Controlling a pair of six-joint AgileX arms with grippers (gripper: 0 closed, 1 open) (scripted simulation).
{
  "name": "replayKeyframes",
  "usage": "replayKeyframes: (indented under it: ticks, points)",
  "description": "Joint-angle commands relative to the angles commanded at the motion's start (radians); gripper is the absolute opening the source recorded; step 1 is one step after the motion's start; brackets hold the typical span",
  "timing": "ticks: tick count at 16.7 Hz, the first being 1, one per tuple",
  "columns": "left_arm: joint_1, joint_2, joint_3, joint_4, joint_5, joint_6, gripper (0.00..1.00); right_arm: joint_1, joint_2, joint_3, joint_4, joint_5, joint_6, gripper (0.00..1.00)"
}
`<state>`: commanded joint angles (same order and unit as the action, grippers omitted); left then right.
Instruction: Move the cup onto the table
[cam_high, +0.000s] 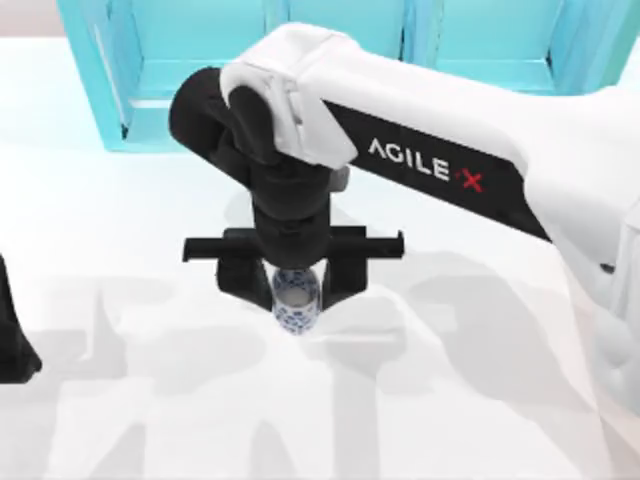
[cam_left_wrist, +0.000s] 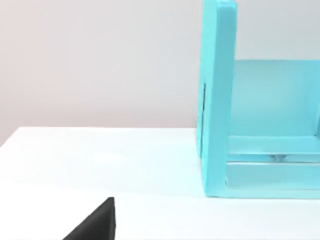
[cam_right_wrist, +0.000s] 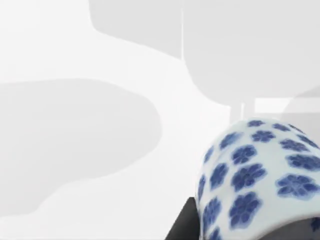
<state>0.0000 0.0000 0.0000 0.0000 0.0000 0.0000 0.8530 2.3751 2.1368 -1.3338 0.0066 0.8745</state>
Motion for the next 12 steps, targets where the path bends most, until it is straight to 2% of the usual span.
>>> replayKeyframes:
  ticks: [11, 12]
  points:
    - [0.000, 0.000, 0.000, 0.000, 0.000, 0.000, 1.00, 0.000, 0.000, 0.000, 0.000, 0.000, 0.000, 0.98]
    - [0.000, 0.000, 0.000, 0.000, 0.000, 0.000, 1.00, 0.000, 0.000, 0.000, 0.000, 0.000, 0.000, 1.00]
